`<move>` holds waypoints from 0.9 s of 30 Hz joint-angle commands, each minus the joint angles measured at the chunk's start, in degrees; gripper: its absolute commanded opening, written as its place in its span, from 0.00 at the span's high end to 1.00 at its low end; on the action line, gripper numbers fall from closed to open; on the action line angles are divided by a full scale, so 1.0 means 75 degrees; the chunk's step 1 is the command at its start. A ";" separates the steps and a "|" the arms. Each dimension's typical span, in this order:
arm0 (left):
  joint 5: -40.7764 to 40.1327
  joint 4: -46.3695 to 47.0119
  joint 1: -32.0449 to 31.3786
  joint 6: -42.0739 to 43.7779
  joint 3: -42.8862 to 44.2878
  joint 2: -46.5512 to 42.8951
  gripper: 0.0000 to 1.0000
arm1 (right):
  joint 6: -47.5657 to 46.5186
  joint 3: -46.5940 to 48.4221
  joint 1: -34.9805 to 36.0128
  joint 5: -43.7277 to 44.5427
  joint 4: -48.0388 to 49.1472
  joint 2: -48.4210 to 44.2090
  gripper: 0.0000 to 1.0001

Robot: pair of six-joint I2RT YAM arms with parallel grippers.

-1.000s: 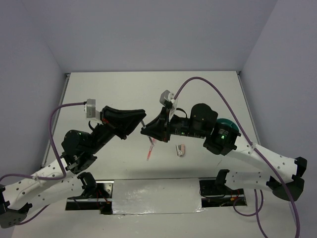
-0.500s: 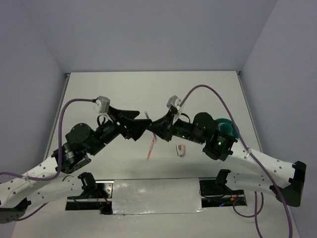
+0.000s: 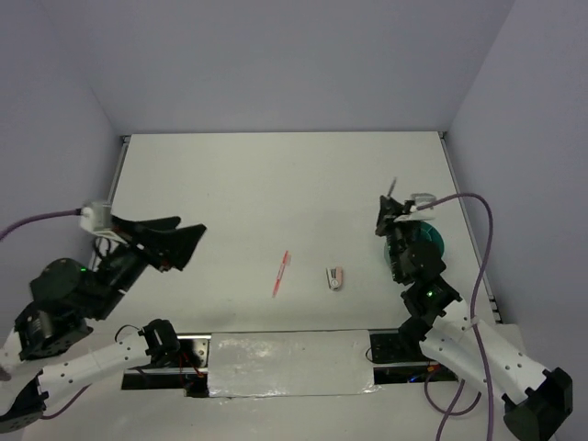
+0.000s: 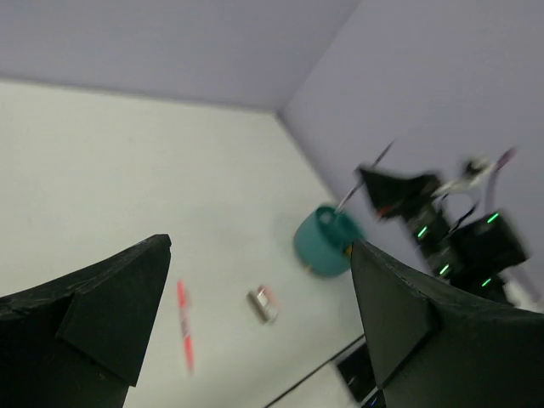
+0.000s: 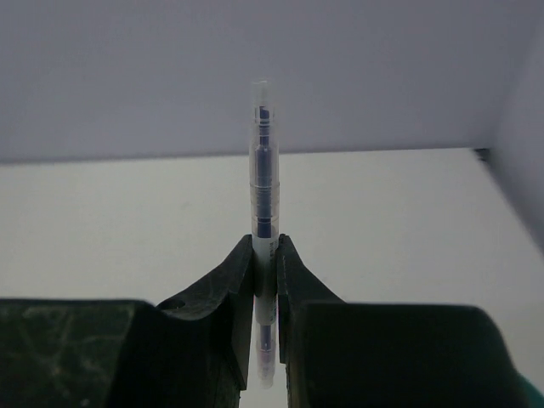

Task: Sort the stationery into containers
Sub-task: Place the pen in the storage box.

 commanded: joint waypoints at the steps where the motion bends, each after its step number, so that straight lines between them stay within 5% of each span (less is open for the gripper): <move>1: 0.0669 -0.1119 -0.0024 0.0214 -0.0993 0.0080 0.01 | -0.0359 -0.0216 -0.0870 0.1619 0.1308 -0.0095 1.00; 11: 0.0599 -0.1694 -0.0024 0.0121 -0.1464 -0.0634 0.01 | -0.0135 -0.0942 -0.2348 0.2651 0.2221 -0.0258 1.00; 27: 0.0517 -0.1776 -0.0024 -0.0149 -0.1710 -0.1749 0.01 | 0.1388 -0.1962 -0.3626 0.1855 0.2093 0.0128 1.00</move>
